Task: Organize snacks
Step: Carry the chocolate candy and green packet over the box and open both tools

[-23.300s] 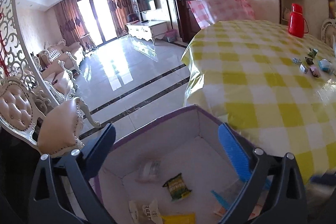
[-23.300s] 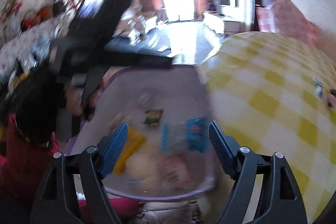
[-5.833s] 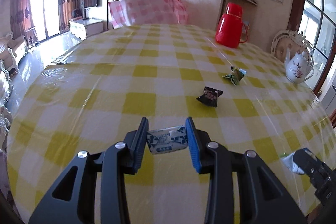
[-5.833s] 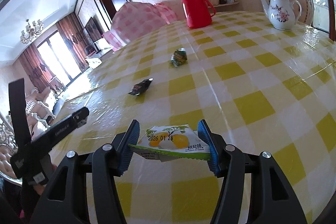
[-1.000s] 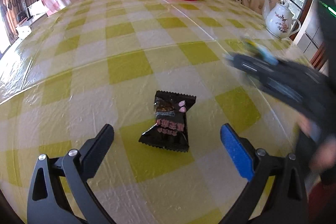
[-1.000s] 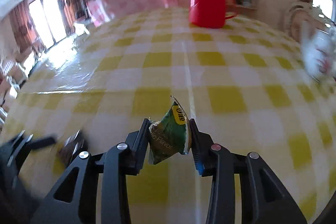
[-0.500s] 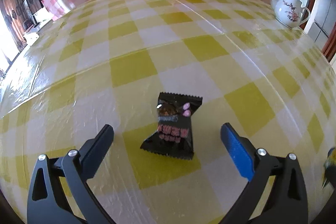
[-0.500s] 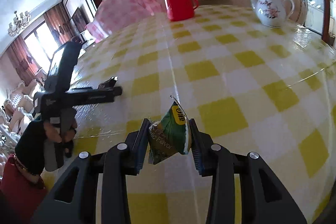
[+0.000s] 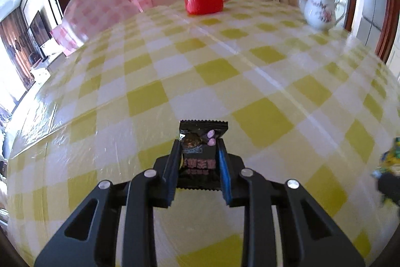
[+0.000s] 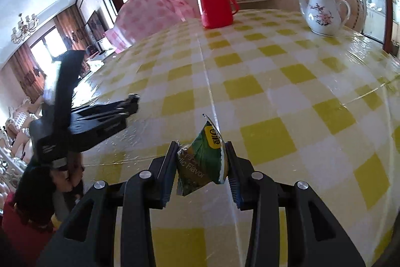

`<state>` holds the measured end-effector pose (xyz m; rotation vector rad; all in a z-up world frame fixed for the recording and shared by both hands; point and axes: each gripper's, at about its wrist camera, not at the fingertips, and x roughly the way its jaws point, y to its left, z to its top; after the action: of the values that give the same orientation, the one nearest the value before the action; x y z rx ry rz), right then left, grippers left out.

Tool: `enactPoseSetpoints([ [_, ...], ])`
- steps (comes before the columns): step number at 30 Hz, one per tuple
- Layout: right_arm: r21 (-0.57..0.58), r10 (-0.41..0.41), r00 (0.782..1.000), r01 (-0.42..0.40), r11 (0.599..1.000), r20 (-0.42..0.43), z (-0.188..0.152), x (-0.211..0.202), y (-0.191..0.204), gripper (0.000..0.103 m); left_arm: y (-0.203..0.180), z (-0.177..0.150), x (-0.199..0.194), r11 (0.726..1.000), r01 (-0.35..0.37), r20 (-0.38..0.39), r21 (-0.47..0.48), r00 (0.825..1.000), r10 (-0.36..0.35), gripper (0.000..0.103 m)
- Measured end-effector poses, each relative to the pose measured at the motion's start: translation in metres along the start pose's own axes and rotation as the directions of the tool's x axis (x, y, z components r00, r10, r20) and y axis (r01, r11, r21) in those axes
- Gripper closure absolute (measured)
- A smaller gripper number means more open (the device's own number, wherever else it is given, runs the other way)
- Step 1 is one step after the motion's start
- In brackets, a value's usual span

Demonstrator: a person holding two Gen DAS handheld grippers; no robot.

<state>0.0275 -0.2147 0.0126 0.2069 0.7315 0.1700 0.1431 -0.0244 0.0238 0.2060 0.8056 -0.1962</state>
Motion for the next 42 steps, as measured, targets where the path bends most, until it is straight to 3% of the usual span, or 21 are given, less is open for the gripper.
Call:
enactPoseSetpoints([
  [12,0.045,-0.026,0.999,0.026,0.999,-0.02,-0.003,0.009,-0.01,0.065,-0.038,-0.039,-0.06,0.999,-0.013,0.085,-0.032,0.996,0.016,0.075],
  [26,0.083,0.042,0.999,-0.043,0.996,0.005,-0.044,-0.033,0.013,0.065,-0.029,-0.1,-0.126,0.986,0.052,0.169,-0.158,0.985,-0.024,0.074],
  [35,0.122,0.09,0.995,-0.095,0.988,0.041,-0.075,-0.068,0.029,0.065,-0.021,-0.135,-0.17,0.987,0.048,0.22,-0.153,0.975,-0.014,0.074],
  [42,0.065,0.115,0.993,-0.115,0.991,0.003,-0.091,-0.068,0.06,0.065,-0.004,-0.157,-0.193,0.988,0.02,0.219,-0.151,0.976,0.013,0.074],
])
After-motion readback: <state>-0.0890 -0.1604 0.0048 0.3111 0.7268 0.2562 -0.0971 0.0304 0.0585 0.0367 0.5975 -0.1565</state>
